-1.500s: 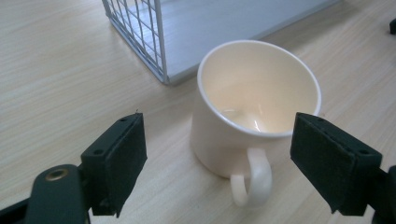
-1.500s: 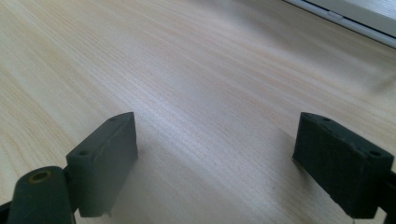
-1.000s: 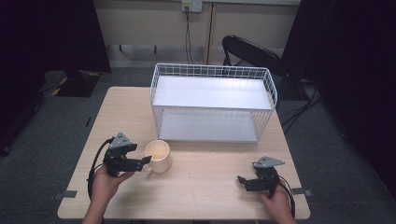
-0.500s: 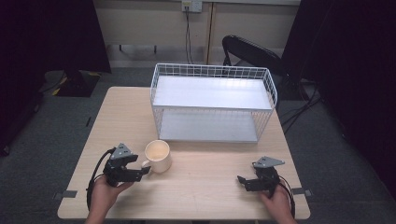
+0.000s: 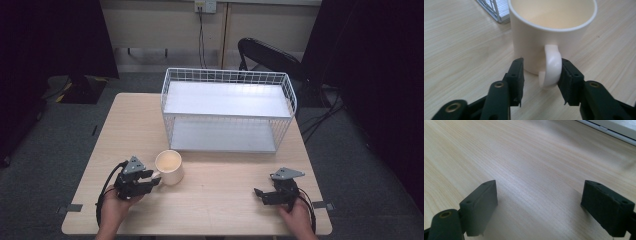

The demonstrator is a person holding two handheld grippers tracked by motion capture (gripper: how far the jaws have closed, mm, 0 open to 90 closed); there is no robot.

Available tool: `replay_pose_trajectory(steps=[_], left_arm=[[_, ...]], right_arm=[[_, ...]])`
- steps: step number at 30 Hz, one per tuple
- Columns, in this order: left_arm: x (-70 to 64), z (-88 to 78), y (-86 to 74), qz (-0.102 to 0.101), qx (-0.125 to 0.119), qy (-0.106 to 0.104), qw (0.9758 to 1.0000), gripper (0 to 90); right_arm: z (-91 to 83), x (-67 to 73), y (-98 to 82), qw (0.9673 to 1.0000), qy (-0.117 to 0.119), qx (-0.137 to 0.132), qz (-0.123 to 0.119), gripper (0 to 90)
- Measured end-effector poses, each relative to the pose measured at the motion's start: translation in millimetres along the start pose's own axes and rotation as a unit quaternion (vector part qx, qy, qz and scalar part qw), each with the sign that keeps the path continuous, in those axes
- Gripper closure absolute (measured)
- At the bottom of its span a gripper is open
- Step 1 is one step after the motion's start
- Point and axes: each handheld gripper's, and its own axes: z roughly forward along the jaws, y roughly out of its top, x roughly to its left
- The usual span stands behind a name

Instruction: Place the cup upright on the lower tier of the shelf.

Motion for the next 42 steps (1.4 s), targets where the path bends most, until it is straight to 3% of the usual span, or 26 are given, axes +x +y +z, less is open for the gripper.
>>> replay_pose_trajectory(steps=[13, 18, 30, 42], left_arm=[[0.7, 1.7, 0.5, -0.007, -0.005, 0.002, 1.0, 77.2], [-1.2, 2.6, 2.2, 0.015, -0.001, 0.013, 0.9998, 79.3], [-5.4, 0.2, 7.5, 0.04, -0.007, 0.033, 0.9986, 80.3], [-5.8, -5.3, 11.3, 0.04, -0.009, 0.049, 0.998, 80.5]], right_arm=[[0.0, 0.0, 0.0, 1.0, 0.0, 0.0, 0.0, 12.7], [-0.1, 0.0, 0.0, 1.0, -0.001, 0.0, 0.0, 12.7], [0.0, 0.0, 0.0, 1.0, 0.0, 0.0, 0.0, 12.7], [0.0, 0.0, 0.0, 1.0, 0.0, 0.0, 0.0, 12.7]])
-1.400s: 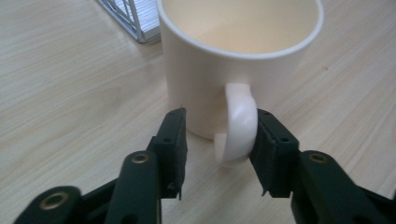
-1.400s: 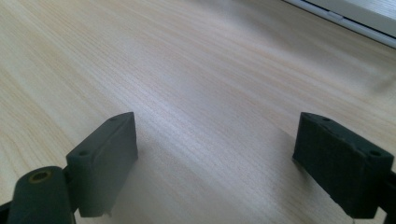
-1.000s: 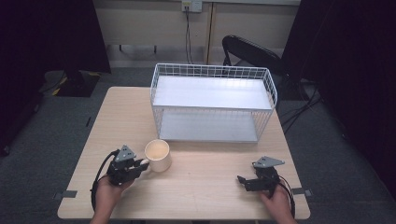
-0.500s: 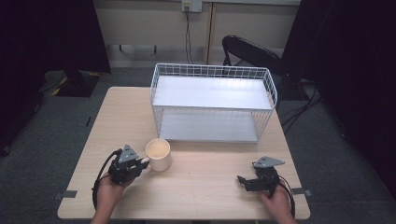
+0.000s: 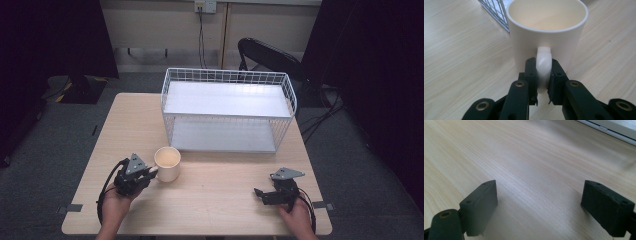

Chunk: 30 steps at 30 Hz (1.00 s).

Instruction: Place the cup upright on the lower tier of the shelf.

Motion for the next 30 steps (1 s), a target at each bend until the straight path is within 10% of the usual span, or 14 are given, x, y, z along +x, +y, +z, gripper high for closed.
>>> replay_pose_trajectory(steps=[30], left_arm=[[-4.8, -4.4, 16.1, -0.026, -0.044, 0.0, 0.9987, 80.6]], right_arm=[[0.0, 0.0, 0.0, 1.0, 0.0, 0.0, 0.0, 12.7]])
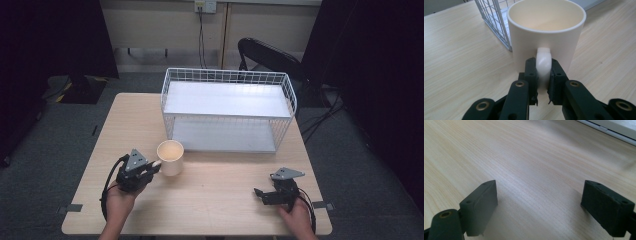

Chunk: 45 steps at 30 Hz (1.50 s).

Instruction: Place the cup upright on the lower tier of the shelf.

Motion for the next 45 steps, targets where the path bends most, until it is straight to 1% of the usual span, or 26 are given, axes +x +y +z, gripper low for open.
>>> replay_pose_trajectory(steps=[2, 7, 8, 10, 12, 13, 15, 25, 32, 37, 41, 43, 45], left_arm=[[0.0, 0.9, 0.4, -0.004, -0.001, -0.002, 1.0, 80.6], [0.4, 2.1, 2.0, -0.005, -0.004, -0.001, 1.0, 80.6], [0.2, 2.9, 3.3, -0.011, -0.006, 0.001, 0.9999, 80.6], [-0.9, 4.5, 5.1, -0.014, -0.009, 0.004, 0.9998, 80.6], [-2.2, 6.3, 6.7, -0.017, -0.01, 0.002, 0.9998, 80.6], [-2.9, 7.4, 7.7, -0.015, -0.012, 0.001, 0.9998, 80.6], [-5.0, 9.1, 10.1, -0.011, -0.009, 0.0, 0.9999, 80.6], [-12.7, 19.2, 20.8, -0.008, -0.012, -0.006, 0.9999, 80.6], [-15.0, 23.8, 25.8, -0.009, -0.014, -0.006, 0.9998, 80.6], [-17.1, 27.8, 29.7, -0.012, -0.019, -0.006, 0.9997, 80.6], [-18.4, 33.0, 34.3, -0.011, -0.019, -0.006, 0.9997, 80.6], [-19.0, 35.5, 35.9, -0.016, -0.019, -0.009, 0.9996, 80.6], [-19.1, 36.7, 36.9, -0.016, -0.018, -0.01, 0.9997, 80.6]], right_arm=[[0.0, 0.0, 0.0, 1.0, 0.0, 0.0, 0.0, 12.7], [0.0, 0.0, 0.0, 1.0, 0.0, 0.0, 0.0, 12.7], [-0.1, 0.0, 0.0, 1.0, -0.001, 0.0, 0.0, 12.7], [0.0, 0.0, 0.0, 1.0, 0.0, 0.0, 0.0, 12.7], [0.0, 0.0, 0.0, 1.0, 0.0, 0.0, 0.0, 12.7], [0.0, 0.0, 0.0, 1.0, 0.0, 0.0, 0.0, 12.7], [0.0, 0.0, 0.0, 1.0, 0.0, 0.0, 0.0, 12.7], [-0.1, 0.0, 0.0, 1.0, -0.001, 0.0, 0.0, 12.7], [0.0, 0.1, 0.0, 1.0, 0.0, 0.0, 0.0, 12.8], [0.0, 0.0, 0.0, 1.0, 0.0, 0.0, 0.0, 12.7], [0.0, 0.1, 0.0, 1.0, -0.001, 0.0, 0.0, 12.7], [0.0, 0.0, 0.0, 1.0, 0.0, 0.0, 0.0, 12.7], [-0.1, 0.0, 0.0, 1.0, -0.001, 0.0, 0.0, 12.7]])
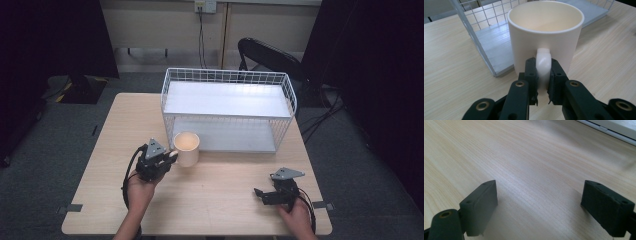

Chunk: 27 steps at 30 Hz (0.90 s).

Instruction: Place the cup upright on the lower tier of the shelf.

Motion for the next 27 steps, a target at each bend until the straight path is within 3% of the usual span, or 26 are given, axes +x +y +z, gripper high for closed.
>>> replay_pose_trajectory(steps=[5, 10, 27], left_arm=[[-1.3, 5.2, 4.5, 0.007, 0.004, 0.003, 1.0, 80.6], [-1.4, 10.6, 7.0, -0.004, -0.002, 0.007, 1.0, 80.6], [-4.4, 23.6, 18.1, -0.009, -0.008, 0.006, 0.9999, 80.6]], right_arm=[[0.0, 0.0, 0.0, 1.0, 0.0, 0.0, 0.0, 12.7], [0.0, 0.0, 0.0, 1.0, 0.0, 0.0, 0.0, 12.7], [0.0, 0.0, 0.0, 1.0, 0.0, 0.0, 0.0, 12.7]])
